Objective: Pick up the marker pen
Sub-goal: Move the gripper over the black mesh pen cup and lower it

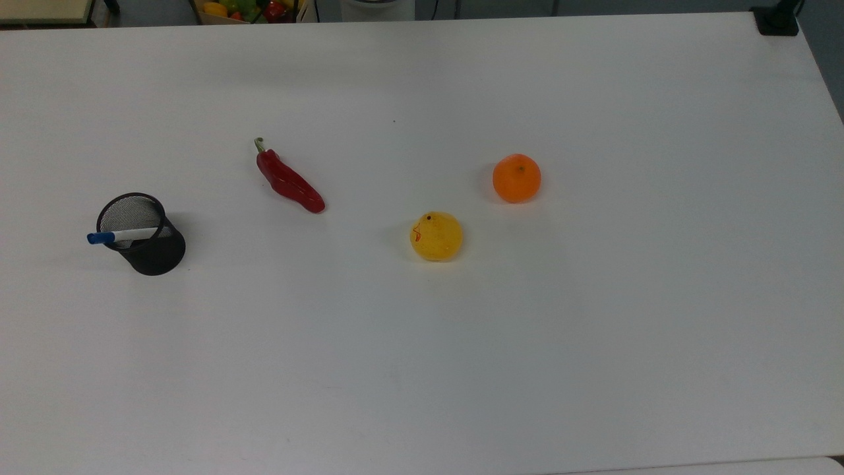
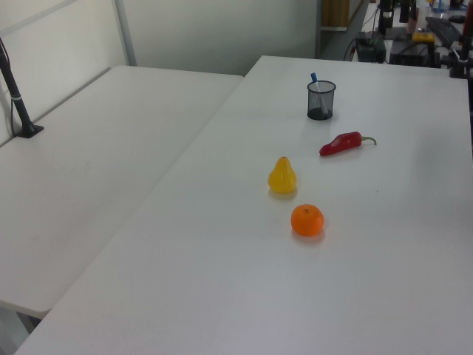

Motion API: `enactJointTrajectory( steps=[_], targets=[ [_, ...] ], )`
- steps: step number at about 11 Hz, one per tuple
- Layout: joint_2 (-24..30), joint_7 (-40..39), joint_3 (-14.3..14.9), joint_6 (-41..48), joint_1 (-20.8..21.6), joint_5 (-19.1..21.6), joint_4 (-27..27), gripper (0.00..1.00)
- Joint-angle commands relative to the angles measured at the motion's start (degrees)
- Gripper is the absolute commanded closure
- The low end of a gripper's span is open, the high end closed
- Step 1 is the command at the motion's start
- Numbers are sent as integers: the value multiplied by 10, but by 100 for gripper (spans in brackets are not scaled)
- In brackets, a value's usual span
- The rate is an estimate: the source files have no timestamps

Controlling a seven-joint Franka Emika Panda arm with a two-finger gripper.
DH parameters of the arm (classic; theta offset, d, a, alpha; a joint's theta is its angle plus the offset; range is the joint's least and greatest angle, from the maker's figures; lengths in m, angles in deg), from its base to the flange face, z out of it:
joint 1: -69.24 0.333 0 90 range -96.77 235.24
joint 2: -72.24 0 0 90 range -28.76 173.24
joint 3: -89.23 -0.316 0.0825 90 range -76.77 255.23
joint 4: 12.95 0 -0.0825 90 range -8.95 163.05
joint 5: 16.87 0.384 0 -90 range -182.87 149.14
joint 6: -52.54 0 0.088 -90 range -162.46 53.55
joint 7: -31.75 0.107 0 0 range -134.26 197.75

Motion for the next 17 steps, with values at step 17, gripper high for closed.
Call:
enactJointTrajectory(
  steps=[17],
  targets=[
    [-124, 88, 21, -390, -5, 67, 17, 0]
  ],
)
